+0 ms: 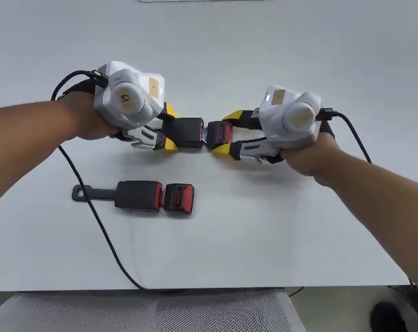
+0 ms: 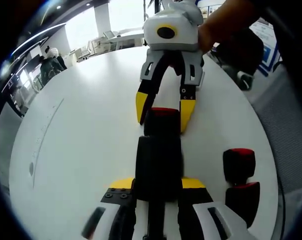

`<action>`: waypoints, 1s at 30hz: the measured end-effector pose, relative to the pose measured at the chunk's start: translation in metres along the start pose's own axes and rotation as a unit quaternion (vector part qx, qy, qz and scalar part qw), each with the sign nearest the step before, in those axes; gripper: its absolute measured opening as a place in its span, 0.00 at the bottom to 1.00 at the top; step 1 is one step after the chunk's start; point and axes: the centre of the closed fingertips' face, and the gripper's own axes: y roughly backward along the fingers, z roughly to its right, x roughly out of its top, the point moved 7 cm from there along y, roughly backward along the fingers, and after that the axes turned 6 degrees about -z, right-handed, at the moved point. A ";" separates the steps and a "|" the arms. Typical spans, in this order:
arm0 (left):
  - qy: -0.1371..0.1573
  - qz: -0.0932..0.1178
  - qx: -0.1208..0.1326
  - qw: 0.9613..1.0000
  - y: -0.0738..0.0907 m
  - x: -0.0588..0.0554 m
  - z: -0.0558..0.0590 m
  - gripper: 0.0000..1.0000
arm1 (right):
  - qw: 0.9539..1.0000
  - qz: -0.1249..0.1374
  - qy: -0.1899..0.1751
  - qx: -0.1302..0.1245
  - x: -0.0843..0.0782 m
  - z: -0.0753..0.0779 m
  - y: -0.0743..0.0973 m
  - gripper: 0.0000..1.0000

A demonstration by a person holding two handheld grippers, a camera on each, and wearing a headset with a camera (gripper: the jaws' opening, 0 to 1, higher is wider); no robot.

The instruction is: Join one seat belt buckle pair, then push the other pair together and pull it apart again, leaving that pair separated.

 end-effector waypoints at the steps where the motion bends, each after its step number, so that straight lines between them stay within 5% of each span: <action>1: 0.000 0.000 0.000 1.000 0.000 0.000 0.000 0.32 | 1.000 -0.001 0.000 -0.002 0.000 0.000 -0.001 0.35; 30: -0.005 -0.005 -0.001 1.000 -0.001 0.001 0.001 0.32 | 1.000 -0.012 -0.002 -0.012 0.001 -0.003 0.001 0.35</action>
